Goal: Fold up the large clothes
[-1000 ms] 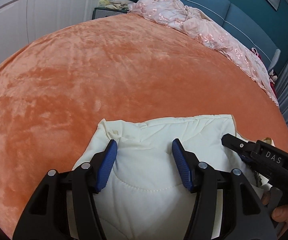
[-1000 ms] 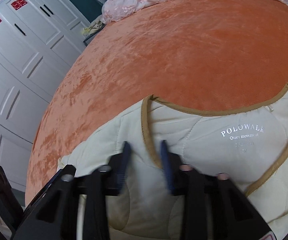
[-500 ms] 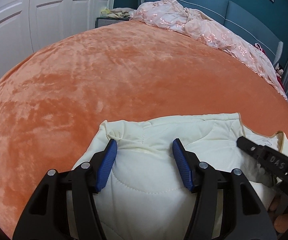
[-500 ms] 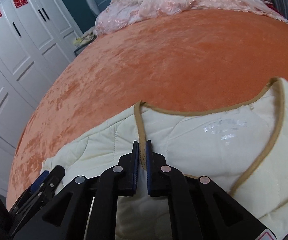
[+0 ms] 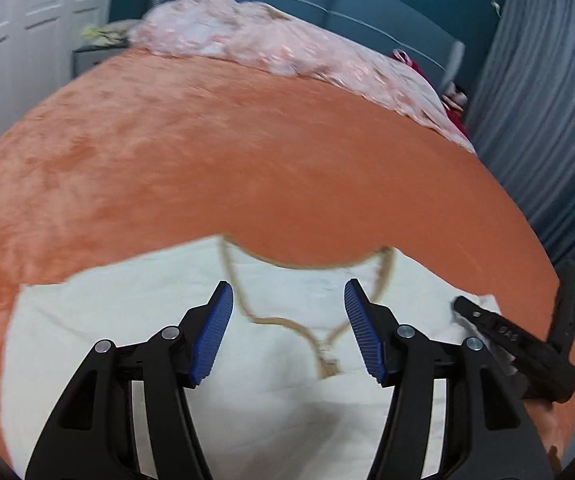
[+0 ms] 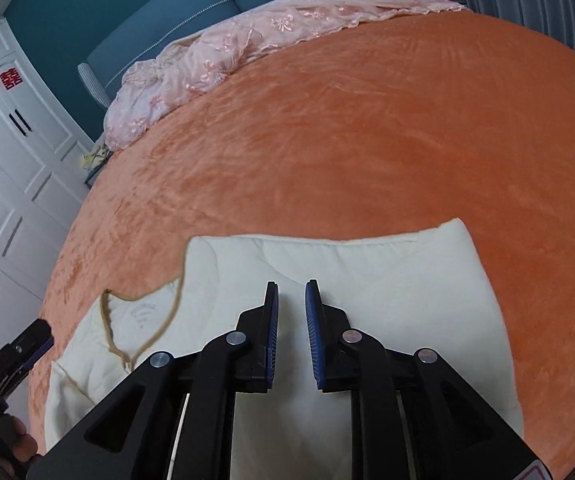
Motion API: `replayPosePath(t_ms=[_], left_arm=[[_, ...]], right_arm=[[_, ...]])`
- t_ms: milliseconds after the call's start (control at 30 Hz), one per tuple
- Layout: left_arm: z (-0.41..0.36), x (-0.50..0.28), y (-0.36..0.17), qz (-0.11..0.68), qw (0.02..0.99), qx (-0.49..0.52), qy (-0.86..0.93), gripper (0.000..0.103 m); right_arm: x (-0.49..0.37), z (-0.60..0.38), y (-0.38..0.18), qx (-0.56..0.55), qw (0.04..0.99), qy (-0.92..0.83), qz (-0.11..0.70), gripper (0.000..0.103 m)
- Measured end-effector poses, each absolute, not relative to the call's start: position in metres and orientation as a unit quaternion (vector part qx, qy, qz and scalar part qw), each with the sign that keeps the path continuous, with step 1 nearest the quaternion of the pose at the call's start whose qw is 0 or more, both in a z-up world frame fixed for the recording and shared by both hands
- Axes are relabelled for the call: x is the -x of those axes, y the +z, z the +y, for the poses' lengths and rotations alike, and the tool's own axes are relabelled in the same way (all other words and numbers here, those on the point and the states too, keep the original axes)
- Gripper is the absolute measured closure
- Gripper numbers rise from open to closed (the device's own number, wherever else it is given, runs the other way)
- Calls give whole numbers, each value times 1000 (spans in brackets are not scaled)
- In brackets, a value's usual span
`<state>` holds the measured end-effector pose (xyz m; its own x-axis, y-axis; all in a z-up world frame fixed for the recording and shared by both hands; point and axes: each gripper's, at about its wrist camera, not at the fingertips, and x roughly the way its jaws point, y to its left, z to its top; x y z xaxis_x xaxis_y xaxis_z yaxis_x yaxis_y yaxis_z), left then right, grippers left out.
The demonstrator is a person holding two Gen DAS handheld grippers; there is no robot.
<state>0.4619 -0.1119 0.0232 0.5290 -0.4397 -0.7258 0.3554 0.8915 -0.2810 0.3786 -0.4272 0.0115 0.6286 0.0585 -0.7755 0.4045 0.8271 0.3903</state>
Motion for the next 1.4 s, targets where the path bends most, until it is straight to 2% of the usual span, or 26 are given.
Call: replayPosePath(t_ms=[67,167,267,333,733,867,933,967,1067,1167,1333,1400], left_arm=[[-153,-463,11,440,867,13,-234,47],[-188,-465,-12,461,856,-4,-234,47],[-201,-471,-39,481,852,-31,-207,48],[-196,-472,-51,485,850,-11,-204,49],[-196,-465,-58,444,875,-8,-192,50],[-171,-463,-34,423,893,27,-152,52],[-144,-460,-12,400,902,55,-152,49],[-131,-461,-1,397,904,52,-148,48],[-105,-470,10,422,894,11,-150,48],[-91,-482,0,468,869,-21,-160,49],[-94,-476,-26,491,849,-79,-177,52],[-97,-474,-36,488,851,-90,-172,51]], right_arm=[[-379,-429,1,-268,855,-95,434,97],[-380,-427,-10,-256,853,-89,446,99],[-378,-425,-16,-254,857,-94,439,103],[-376,-426,-20,-256,859,-99,432,103],[-371,-425,-22,-247,874,-128,399,103],[-360,-430,0,-234,874,-203,374,103],[-351,-424,25,-218,890,-209,342,88],[-351,-417,36,-209,900,-185,335,88],[-369,-382,51,-185,904,-76,377,88],[-396,-339,41,-175,878,30,444,88],[-425,-284,7,-98,844,69,522,89],[-427,-281,-6,-79,847,50,524,99]])
